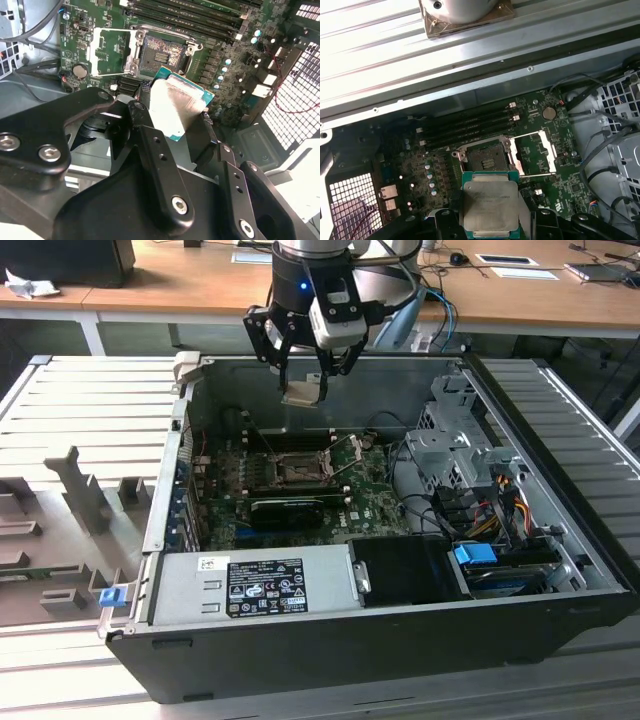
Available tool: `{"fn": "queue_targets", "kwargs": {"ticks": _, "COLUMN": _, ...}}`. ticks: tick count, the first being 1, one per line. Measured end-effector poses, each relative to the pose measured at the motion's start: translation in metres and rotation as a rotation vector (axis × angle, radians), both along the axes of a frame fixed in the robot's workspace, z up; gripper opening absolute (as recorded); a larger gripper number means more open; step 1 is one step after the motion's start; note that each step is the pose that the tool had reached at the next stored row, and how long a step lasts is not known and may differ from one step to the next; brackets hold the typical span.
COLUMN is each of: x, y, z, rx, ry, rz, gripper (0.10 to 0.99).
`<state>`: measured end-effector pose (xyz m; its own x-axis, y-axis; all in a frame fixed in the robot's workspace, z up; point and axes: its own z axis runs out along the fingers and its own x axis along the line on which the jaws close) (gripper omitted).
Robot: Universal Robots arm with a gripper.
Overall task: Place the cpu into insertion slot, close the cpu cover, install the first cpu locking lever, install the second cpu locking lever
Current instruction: 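Place the cpu into insertion slot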
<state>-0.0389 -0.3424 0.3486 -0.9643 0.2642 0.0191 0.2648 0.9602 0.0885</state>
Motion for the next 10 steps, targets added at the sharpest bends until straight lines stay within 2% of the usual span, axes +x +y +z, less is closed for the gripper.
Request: {"fn": "queue_targets", "kwargs": {"ticks": 10, "x": 0.0, "y": 0.0, "z": -0.0016, "rx": 0.0, "ry": 0.0, "rz": -0.011, "gripper": 0.529}}
